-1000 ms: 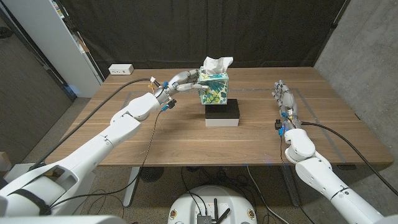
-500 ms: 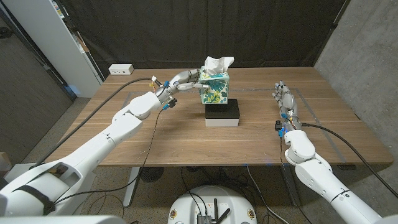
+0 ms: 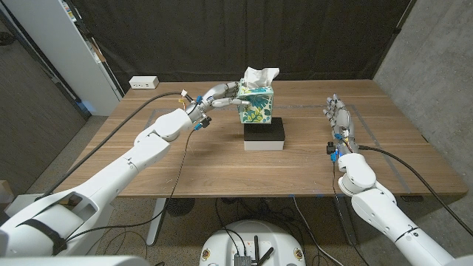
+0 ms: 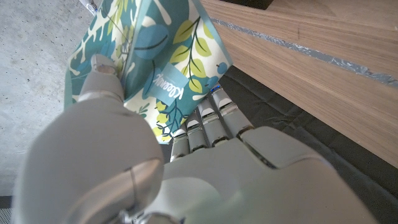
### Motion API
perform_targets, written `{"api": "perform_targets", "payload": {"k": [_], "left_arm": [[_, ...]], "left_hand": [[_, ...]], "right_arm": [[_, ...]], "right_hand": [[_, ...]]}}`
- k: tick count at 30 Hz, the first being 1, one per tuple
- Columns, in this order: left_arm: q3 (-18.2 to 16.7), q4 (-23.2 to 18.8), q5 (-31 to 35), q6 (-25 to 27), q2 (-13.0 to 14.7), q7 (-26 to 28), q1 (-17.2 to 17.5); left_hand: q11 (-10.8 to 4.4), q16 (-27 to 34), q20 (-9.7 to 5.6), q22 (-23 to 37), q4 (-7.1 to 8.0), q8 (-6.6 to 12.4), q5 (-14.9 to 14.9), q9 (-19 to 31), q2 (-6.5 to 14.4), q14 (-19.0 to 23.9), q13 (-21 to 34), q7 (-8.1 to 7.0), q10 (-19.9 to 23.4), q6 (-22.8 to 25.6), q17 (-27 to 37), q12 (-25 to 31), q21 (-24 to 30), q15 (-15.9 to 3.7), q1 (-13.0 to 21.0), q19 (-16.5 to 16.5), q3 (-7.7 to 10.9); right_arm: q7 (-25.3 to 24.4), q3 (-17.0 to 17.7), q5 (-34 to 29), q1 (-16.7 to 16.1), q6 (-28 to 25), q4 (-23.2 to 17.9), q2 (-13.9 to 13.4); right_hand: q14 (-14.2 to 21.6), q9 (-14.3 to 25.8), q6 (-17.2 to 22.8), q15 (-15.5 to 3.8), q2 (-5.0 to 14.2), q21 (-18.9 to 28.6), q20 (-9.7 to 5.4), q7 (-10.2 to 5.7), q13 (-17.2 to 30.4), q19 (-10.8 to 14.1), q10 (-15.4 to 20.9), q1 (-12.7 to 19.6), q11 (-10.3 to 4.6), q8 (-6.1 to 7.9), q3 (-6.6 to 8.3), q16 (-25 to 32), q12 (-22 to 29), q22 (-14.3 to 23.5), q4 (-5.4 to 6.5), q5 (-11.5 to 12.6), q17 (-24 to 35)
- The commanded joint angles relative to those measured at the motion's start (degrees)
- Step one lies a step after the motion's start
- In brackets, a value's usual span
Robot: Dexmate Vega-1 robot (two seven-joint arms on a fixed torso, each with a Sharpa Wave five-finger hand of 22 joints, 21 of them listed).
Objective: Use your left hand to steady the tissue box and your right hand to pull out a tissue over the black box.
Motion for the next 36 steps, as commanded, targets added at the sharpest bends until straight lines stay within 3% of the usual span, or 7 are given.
{"api": "perform_targets", "payload": {"k": [1,36], "left_arm": [[-0.05,-1.27,0.48,0.37,0.32,0.58,0.49],[-0.73,-2.90,0.75,0.14,0.83,1.57,1.63]], "left_hand": [[-0.09,-0.18,-0.34,0.12,0.13,0.32,-0.12,0.14,0.57,0.56,0.15,-0.06,0.19,0.58,0.17,-0.17,-0.12,-5.88,-0.29,0.17,0.52],[-0.06,-0.26,-0.52,0.14,0.07,0.62,-0.12,0.17,0.56,0.55,0.24,-0.08,0.26,0.99,0.17,-0.38,-0.48,-5.81,-0.72,0.18,1.03]], "right_arm": [[-0.15,1.08,1.79,-1.16,-2.44,-4.24,-0.90],[-1.81,4.15,7.78,-1.71,-11.31,-13.56,-3.08]], "right_hand": [[0.11,0.19,0.22,0.13,2.15,0.17,0.09,0.35,0.08,0.66,0.08,0.17,0.43,-0.15,0.38,0.24,-0.16,0.25,0.12,0.24,0.17],[0.35,0.21,0.58,0.87,2.94,0.35,0.45,1.40,0.10,1.66,0.39,-0.42,1.87,-0.03,0.85,0.77,-0.02,0.29,1.76,0.18,0.88]]}}
